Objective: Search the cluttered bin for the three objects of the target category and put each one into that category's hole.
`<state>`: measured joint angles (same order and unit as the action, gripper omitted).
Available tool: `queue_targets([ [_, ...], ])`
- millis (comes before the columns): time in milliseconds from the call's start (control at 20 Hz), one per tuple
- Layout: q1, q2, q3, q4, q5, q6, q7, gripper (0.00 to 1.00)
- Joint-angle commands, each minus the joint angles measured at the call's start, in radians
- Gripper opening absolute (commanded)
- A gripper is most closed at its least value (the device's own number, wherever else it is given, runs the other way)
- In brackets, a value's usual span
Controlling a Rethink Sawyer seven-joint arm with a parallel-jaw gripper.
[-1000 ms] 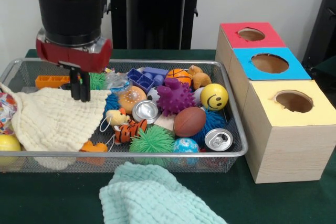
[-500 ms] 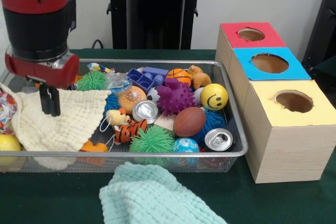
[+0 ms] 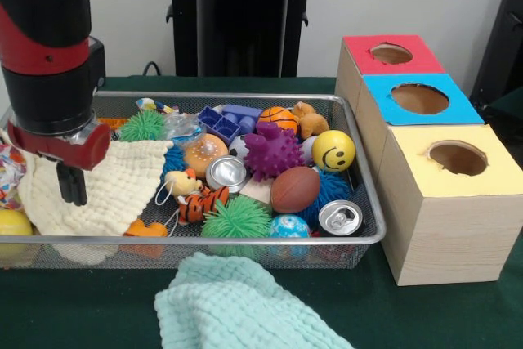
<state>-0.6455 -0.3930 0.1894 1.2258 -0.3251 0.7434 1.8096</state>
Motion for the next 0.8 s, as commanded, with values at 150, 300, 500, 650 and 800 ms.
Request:
queue_targets([
  [150,-0.016,-0.053,-0.026,0.224,-0.026,-0.064,0.041,0.00],
  [300,-0.022,-0.088,-0.033,0.273,-0.023,-0.078,0.046,0.00],
  [500,-0.052,-0.114,-0.027,0.320,-0.026,-0.100,0.023,0.00],
  [650,-0.075,-0.096,-0.017,0.318,-0.035,-0.106,0.000,0.00],
  [800,-0.090,-0.064,-0.007,0.301,-0.040,-0.122,-0.007,0.00],
])
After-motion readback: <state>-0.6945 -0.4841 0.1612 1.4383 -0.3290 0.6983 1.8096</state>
